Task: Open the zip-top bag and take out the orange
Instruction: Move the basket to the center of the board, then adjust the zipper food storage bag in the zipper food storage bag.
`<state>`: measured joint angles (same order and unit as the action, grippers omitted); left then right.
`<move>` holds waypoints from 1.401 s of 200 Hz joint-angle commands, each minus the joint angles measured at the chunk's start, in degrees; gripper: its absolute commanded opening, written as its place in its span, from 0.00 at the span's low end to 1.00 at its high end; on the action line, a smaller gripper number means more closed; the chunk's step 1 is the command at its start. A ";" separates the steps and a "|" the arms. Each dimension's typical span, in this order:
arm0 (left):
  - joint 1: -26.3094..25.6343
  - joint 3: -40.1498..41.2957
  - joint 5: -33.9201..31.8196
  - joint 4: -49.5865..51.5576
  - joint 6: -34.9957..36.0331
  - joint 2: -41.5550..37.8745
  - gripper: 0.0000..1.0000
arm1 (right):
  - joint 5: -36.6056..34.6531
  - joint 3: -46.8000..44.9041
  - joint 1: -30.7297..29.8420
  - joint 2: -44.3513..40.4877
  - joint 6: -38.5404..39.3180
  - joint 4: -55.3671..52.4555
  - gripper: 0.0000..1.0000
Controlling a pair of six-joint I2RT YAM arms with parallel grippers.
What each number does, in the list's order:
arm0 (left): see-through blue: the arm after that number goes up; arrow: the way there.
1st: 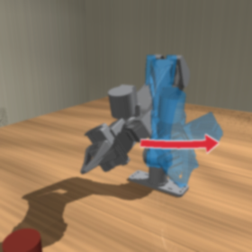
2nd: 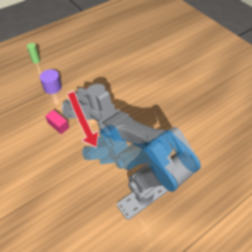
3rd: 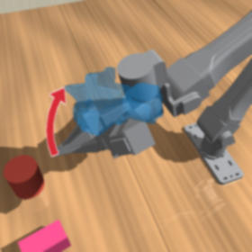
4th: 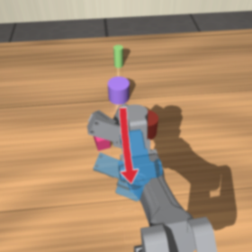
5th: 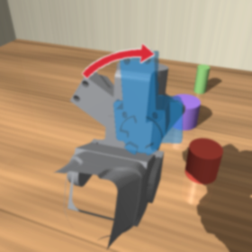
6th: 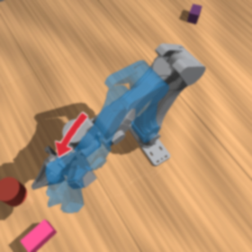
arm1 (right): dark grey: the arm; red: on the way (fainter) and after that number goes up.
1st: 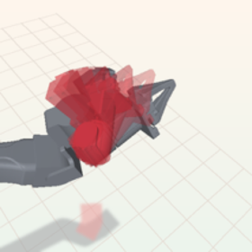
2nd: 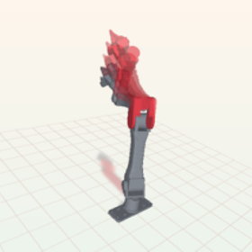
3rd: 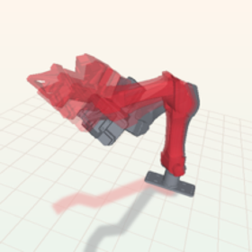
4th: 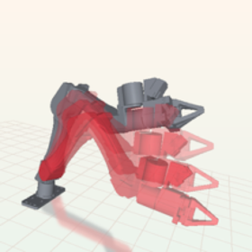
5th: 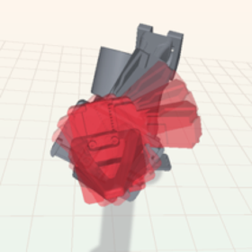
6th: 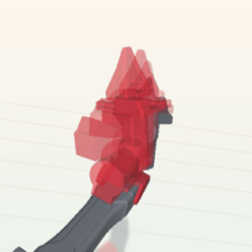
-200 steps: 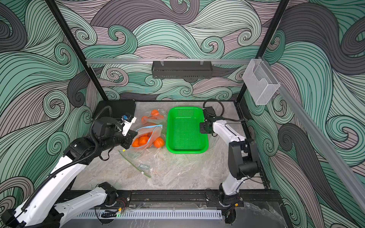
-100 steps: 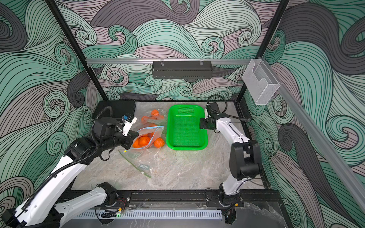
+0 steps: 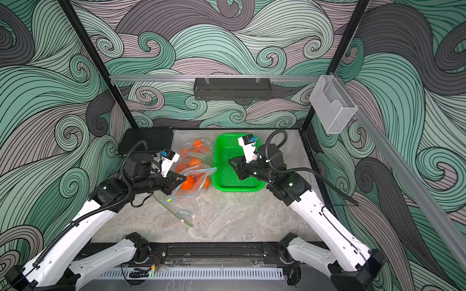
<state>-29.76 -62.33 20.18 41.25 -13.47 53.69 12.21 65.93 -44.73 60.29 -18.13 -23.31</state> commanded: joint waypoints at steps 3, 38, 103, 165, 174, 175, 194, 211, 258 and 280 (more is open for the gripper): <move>0.14 -0.08 3.62 -3.84 -4.52 0.00 0.00 | -6.17 1.90 -9.24 2.67 -1.43 1.70 0.23; 0.05 1.54 5.39 -5.91 -6.06 -1.19 0.00 | -12.65 6.70 -17.96 12.03 1.42 0.03 0.21; 0.05 1.69 4.41 -4.74 -4.89 -2.22 0.00 | -22.42 6.91 -18.79 22.98 1.56 4.58 0.21; 0.43 -3.88 -12.41 3.25 -0.12 0.32 0.72 | -15.41 -2.72 -13.79 25.80 3.63 14.11 0.18; 1.34 -4.20 -18.54 3.40 0.76 1.16 0.79 | -14.70 -4.47 -13.72 25.64 5.10 15.45 0.19; 1.48 -4.25 -19.19 3.44 0.88 1.38 0.79 | -14.42 -4.70 -13.72 25.61 5.29 15.69 0.19; 5.19 -6.05 -20.99 4.61 4.26 5.84 0.83 | -11.51 -8.96 -13.72 24.76 8.27 20.32 0.23; 10.89 -7.69 -17.39 5.91 3.79 11.98 0.84 | -11.46 -11.10 -13.47 24.52 9.37 22.13 0.23; 18.59 -6.22 -12.51 4.88 5.71 23.31 0.85 | -8.58 -14.79 -11.79 24.09 10.10 25.01 0.23; 19.84 -5.27 -13.16 3.53 6.01 26.42 0.86 | -6.73 -15.50 -11.73 23.57 10.74 26.01 0.23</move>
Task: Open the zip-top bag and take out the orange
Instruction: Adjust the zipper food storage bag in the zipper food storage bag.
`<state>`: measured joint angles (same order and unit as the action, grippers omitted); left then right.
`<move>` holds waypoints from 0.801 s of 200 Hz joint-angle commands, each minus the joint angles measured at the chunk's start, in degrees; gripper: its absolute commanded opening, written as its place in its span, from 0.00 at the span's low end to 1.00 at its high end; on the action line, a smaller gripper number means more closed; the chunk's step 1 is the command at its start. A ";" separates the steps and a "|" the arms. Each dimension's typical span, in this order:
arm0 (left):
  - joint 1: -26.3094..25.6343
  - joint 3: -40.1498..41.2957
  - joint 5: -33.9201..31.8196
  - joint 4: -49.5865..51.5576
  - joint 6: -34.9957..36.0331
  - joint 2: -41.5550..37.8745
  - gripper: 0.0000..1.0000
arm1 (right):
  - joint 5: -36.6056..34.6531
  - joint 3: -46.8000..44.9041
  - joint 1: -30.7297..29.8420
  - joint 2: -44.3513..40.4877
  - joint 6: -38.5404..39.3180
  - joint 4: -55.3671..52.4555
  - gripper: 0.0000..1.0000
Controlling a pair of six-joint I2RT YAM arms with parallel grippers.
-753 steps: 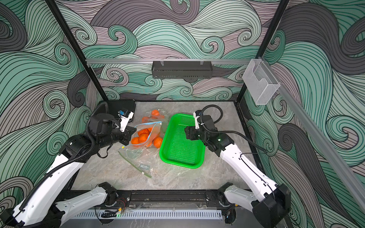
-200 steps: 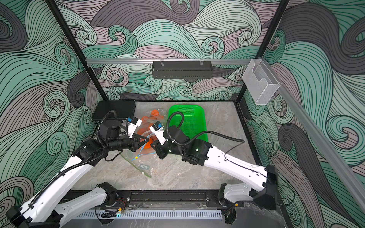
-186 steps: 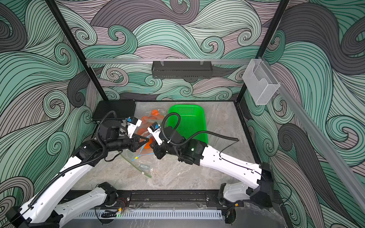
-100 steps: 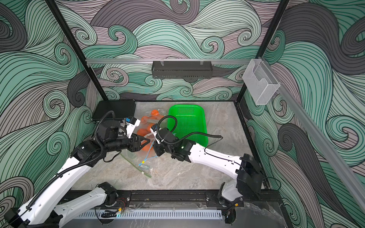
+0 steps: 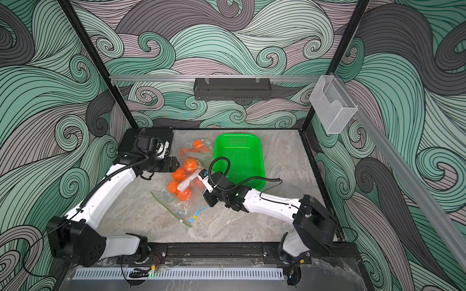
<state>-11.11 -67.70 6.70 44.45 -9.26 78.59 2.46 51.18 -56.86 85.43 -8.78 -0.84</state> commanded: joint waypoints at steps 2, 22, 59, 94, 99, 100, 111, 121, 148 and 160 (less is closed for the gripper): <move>1.29 0.27 0.64 -0.01 1.79 1.73 0.86 | 3.11 -0.73 0.43 -1.58 1.43 3.63 0.23; 1.73 2.55 4.79 -4.13 1.92 3.33 0.86 | 4.63 -0.79 0.45 -1.49 2.17 3.82 0.23; 1.96 7.74 10.53 -14.14 1.47 5.35 0.82 | 6.60 -1.51 0.45 -1.51 3.03 4.18 0.23; 3.50 4.90 11.28 -13.03 1.79 9.92 0.72 | 8.15 -1.87 0.57 -0.75 3.33 5.41 0.23; 3.64 4.71 11.80 -12.89 1.77 10.50 0.68 | 8.32 -1.87 0.52 -0.47 3.27 5.56 0.23; 3.64 4.65 11.96 -12.89 1.78 10.65 0.67 | 8.38 -1.83 0.52 -0.46 3.30 5.58 0.23; 3.71 4.34 13.76 -12.44 1.62 11.32 0.57 | 8.44 -1.66 0.54 -0.10 3.24 5.60 0.23; 3.73 4.25 15.42 -11.99 1.46 11.33 0.45 | 8.62 -1.56 0.52 0.25 3.24 5.75 0.24; 3.73 5.65 18.80 -11.31 0.50 8.80 0.15 | 8.58 -1.24 0.54 1.09 3.49 6.12 0.23; 3.73 6.64 19.47 -10.88 0.25 7.03 0.07 | 8.64 -0.86 0.54 1.48 3.46 5.99 0.23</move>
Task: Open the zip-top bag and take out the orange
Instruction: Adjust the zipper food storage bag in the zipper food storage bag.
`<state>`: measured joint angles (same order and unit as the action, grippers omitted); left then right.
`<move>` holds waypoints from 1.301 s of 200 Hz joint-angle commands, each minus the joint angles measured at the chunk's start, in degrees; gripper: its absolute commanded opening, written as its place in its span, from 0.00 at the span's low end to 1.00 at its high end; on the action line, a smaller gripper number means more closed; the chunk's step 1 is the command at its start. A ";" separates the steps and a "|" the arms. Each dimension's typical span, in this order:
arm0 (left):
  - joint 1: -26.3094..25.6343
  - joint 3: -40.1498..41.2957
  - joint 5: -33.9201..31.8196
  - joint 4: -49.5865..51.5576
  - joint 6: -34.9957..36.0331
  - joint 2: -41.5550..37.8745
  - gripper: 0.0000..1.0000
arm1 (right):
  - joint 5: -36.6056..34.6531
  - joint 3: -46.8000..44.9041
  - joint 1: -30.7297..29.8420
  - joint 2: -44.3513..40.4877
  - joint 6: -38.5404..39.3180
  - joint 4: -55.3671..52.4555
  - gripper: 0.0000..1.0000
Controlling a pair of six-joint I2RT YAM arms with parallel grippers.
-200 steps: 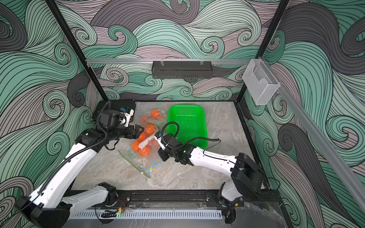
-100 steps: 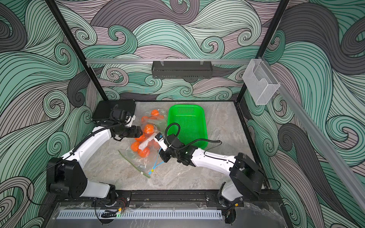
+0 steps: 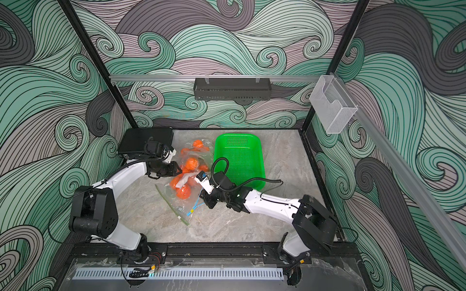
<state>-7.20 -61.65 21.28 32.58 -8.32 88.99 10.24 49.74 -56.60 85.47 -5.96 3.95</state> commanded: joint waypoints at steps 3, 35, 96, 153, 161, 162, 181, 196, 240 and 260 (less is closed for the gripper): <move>-0.18 0.79 4.91 1.11 -0.82 -3.83 0.04 | 0.85 0.62 0.26 1.57 0.68 1.17 0.24; -0.18 3.06 6.49 1.28 -1.31 -8.48 0.00 | 0.68 1.16 0.30 2.85 0.68 1.32 0.23; -0.18 2.87 3.36 9.98 -10.65 -16.35 0.00 | 4.12 1.77 0.26 4.31 3.80 5.19 0.28; -0.18 8.15 3.43 9.66 -18.34 -29.03 0.00 | 15.26 0.45 -0.31 8.47 9.24 12.90 0.51; -0.16 9.15 3.25 9.54 -19.54 -30.23 0.00 | 16.05 -0.23 -1.03 8.89 11.25 13.99 0.55; -0.17 9.25 3.29 9.48 -19.63 -30.34 0.00 | 16.09 -0.29 -1.09 8.95 11.55 14.12 0.56; -0.18 10.44 4.70 8.76 -21.51 -32.14 0.00 | 16.64 -1.69 -2.92 10.02 16.19 16.48 0.67; -0.18 10.54 5.23 8.57 -23.52 -32.89 0.00 | 16.05 -2.08 -3.60 11.67 17.00 18.54 0.73; -0.18 9.39 9.40 9.82 -25.45 -32.99 0.00 | 12.85 -2.10 -3.61 16.44 18.33 21.78 0.81; -0.18 9.35 8.75 9.98 -25.61 -33.64 0.00 | 10.47 -1.81 -3.60 18.18 18.42 21.45 0.81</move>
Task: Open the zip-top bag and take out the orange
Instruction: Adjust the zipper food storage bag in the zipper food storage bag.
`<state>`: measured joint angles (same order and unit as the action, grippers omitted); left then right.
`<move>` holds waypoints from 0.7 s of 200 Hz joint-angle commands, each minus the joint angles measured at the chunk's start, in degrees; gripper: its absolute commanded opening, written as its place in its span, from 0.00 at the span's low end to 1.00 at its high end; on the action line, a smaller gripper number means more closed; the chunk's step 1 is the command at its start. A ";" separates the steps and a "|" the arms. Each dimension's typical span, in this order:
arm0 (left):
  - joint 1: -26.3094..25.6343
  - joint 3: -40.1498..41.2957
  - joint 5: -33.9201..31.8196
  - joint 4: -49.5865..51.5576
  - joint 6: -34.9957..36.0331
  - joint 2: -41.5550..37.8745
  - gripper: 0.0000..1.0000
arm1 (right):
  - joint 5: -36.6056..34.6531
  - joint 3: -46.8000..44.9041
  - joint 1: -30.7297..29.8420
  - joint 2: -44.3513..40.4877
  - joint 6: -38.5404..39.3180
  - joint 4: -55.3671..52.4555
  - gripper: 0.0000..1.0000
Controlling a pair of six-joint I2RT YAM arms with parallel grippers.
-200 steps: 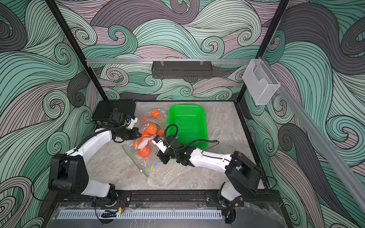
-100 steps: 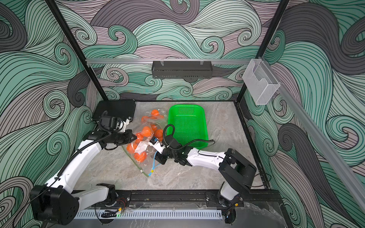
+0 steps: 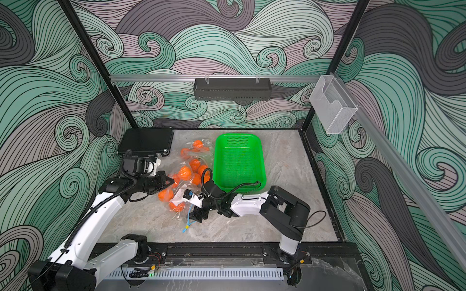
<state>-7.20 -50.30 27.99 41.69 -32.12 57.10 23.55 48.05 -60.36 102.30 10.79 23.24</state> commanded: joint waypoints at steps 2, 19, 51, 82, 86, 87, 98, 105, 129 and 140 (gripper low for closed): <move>-0.18 -2.06 1.95 0.81 -1.81 -1.84 0.00 | -3.06 -0.15 0.16 1.42 1.64 2.22 0.81; -0.18 -2.33 3.86 0.02 -2.27 -2.30 0.00 | -4.68 -1.22 0.17 1.95 1.69 3.70 0.81; -0.18 -3.87 8.17 -0.29 -1.68 -3.18 0.00 | -4.99 -3.68 0.16 3.36 1.77 8.17 0.81; -0.18 -2.76 5.44 1.26 -1.19 -4.08 0.00 | -7.64 -6.47 0.24 4.74 0.07 14.86 0.83; -0.18 -2.20 4.17 1.31 -1.44 -4.04 0.00 | -7.64 -6.83 0.24 4.83 -0.02 15.70 0.83; -0.18 -2.01 3.82 1.30 -1.49 -4.03 0.00 | -7.55 -6.88 0.24 4.83 -0.08 15.83 0.83; -0.18 -0.18 0.31 1.50 -1.72 -3.54 0.00 | -7.58 -7.35 0.24 4.95 -0.45 16.96 0.86; -0.18 0.60 -2.13 2.25 -1.28 -2.55 0.00 | -7.64 -7.36 0.24 4.85 -0.52 17.08 0.87; -0.18 0.82 -13.62 5.95 2.82 5.36 0.00 | -8.24 -7.87 0.25 4.49 -0.80 18.27 0.91; -0.16 -1.78 -19.32 10.38 3.43 10.64 0.00 | -8.82 -7.98 0.24 4.56 -1.01 18.81 0.91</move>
<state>-7.20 -49.60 22.98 44.16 -32.03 59.07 16.69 40.56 -60.31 106.72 10.85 38.00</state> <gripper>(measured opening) 0.047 0.907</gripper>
